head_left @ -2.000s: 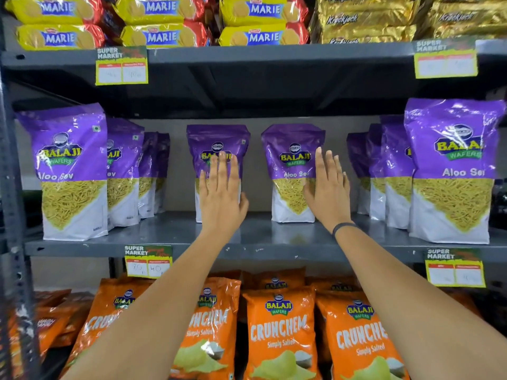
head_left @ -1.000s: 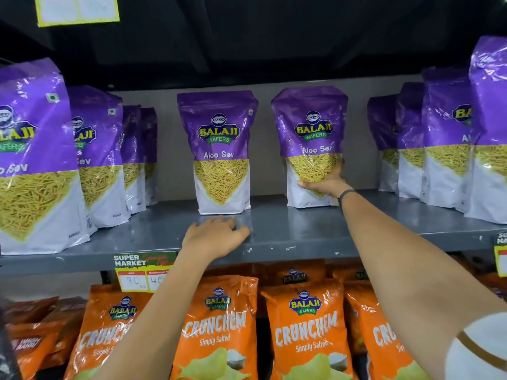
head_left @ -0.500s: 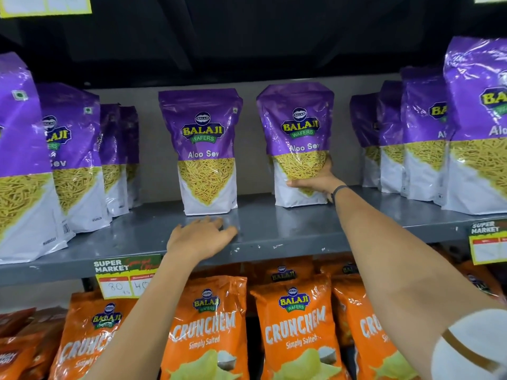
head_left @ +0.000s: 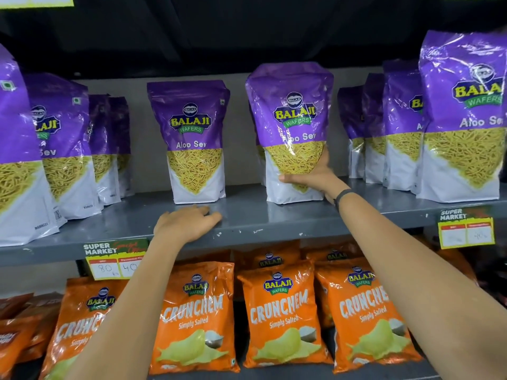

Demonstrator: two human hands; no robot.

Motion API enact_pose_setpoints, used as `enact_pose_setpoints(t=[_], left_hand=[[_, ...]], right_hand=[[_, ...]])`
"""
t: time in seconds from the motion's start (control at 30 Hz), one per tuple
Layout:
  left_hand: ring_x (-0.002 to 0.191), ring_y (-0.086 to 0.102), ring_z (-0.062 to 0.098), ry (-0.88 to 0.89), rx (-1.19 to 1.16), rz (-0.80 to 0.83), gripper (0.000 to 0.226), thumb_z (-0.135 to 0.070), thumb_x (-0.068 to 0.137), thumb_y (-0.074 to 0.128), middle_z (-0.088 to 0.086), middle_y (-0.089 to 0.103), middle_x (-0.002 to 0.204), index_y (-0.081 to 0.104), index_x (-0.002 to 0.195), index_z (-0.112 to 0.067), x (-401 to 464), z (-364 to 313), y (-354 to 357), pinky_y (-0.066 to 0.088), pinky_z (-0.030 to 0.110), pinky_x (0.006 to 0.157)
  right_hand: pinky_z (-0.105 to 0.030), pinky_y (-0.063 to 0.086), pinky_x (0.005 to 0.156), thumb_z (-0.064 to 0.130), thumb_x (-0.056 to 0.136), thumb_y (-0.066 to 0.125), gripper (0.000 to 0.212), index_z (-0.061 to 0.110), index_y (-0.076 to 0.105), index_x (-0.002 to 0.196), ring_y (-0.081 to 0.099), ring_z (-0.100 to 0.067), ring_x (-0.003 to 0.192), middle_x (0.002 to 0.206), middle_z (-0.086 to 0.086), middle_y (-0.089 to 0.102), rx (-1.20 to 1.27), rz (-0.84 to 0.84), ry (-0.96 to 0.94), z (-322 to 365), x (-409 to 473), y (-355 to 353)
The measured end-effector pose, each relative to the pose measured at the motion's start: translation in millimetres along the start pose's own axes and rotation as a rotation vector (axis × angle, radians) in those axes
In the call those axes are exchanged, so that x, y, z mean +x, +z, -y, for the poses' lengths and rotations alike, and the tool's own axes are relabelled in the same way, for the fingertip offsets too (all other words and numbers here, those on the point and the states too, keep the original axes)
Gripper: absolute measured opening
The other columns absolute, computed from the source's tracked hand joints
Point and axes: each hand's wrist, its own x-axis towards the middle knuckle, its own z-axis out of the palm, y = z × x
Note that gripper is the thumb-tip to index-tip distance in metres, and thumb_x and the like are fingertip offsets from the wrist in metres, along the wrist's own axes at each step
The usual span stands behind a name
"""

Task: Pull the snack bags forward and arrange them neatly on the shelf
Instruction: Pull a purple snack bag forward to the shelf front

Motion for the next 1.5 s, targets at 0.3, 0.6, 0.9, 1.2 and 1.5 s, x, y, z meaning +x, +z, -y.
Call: enact_pose_setpoints(t=[0.3, 0.6, 0.9, 1.2, 1.5], left_hand=[[0.119, 0.052, 0.033, -0.053, 0.013, -0.078, 0.045, -0.052, 0.087, 0.024, 0.008, 0.056, 0.136, 0.058, 0.11, -0.033, 1.6, 3.2, 4.8, 0.036, 0.037, 0.083], [0.116, 0.053, 0.031, -0.049, 0.017, -0.096, 0.035, -0.05, 0.088, 0.027, 0.005, 0.057, 0.136, 0.057, 0.102, -0.038, 4.7, 4.7, 5.9, 0.036, 0.037, 0.081], [0.12, 0.051, 0.032, -0.057, 0.015, -0.097, 0.035, -0.051, 0.087, 0.026, 0.005, 0.055, 0.139, 0.057, 0.098, -0.042, 5.7, 5.0, 6.3, 0.036, 0.038, 0.085], [0.122, 0.05, 0.031, -0.044, 0.021, -0.095, 0.042, -0.051, 0.088, 0.026, 0.004, 0.053, 0.141, 0.057, 0.115, -0.038, 9.0, 7.8, 6.8, 0.036, 0.04, 0.087], [0.117, 0.053, 0.031, -0.025, 0.022, -0.077, 0.034, -0.055, 0.08, 0.022, 0.005, 0.056, 0.136, 0.052, 0.091, -0.043, 6.5, 8.2, 5.4, 0.038, 0.04, 0.086]], right_hand=[[-0.047, 0.018, 0.118, 0.068, 0.035, 0.082, 0.159, 0.029, -0.026, 0.145, 0.014, -0.029, 0.147, 0.161, -0.007, 0.011, 0.002, 0.044, -0.069, -4.8, -29.0, -21.6], [-0.042, 0.023, 0.118, 0.043, 0.022, 0.096, 0.163, 0.027, -0.002, 0.15, 0.033, -0.017, 0.141, 0.157, 0.0, 0.03, 0.332, 0.426, -0.008, -17.0, -11.0, -49.4], [-0.01, 0.051, 0.078, 0.046, 0.024, 0.093, 0.131, 0.017, 0.036, 0.137, 0.056, -0.007, 0.116, 0.132, 0.002, 0.058, 0.265, 0.425, -0.062, -9.6, -26.4, -57.0], [-0.011, 0.048, 0.077, 0.052, 0.023, 0.091, 0.13, 0.022, 0.036, 0.136, 0.055, -0.004, 0.115, 0.132, 0.006, 0.058, 0.232, 0.416, -0.085, -5.2, -54.8, -74.6], [-0.005, 0.048, 0.071, 0.054, 0.025, 0.09, 0.125, 0.024, 0.036, 0.134, 0.056, 0.003, 0.108, 0.123, 0.013, 0.059, 0.228, 0.416, -0.121, -6.0, -66.1, -82.2]])
